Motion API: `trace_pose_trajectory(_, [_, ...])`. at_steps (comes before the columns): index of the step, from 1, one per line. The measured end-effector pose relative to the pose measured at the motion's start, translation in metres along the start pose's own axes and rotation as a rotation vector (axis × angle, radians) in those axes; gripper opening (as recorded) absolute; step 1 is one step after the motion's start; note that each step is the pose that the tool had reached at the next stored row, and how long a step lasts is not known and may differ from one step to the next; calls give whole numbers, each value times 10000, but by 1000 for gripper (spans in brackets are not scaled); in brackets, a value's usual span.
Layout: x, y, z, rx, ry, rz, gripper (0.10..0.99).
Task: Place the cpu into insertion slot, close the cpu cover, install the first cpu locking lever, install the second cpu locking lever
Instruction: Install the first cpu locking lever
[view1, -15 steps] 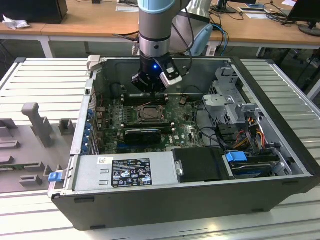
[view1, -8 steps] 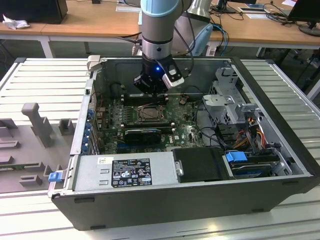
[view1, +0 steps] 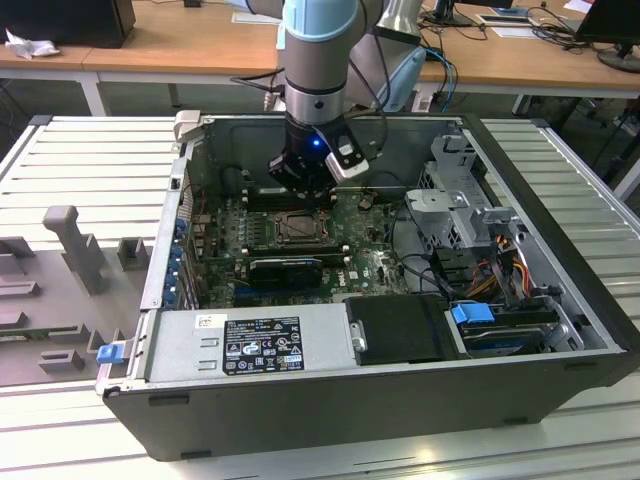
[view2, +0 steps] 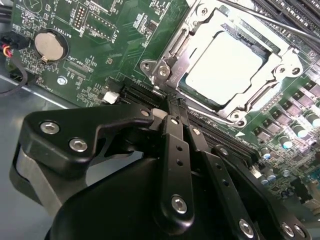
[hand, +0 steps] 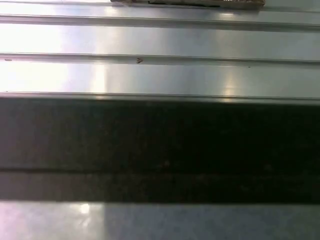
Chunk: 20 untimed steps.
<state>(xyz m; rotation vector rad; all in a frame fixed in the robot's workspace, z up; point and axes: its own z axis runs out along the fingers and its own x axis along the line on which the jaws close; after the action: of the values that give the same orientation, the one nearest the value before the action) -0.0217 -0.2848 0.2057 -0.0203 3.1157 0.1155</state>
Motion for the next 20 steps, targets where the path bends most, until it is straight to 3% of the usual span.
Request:
trace_pose_trajectory(5, [-1, 8, 18, 166, 6, -6, 106])
trace_pose_trajectory(12, [-6, 17, -44, 186, 2, -25, 106])
trace_pose_trajectory(17, [-25, 48, -5, 448, 8, -36, 106])
trace_pose_trajectory(20, [-28, 54, 16, 519, 10, -43, 106])
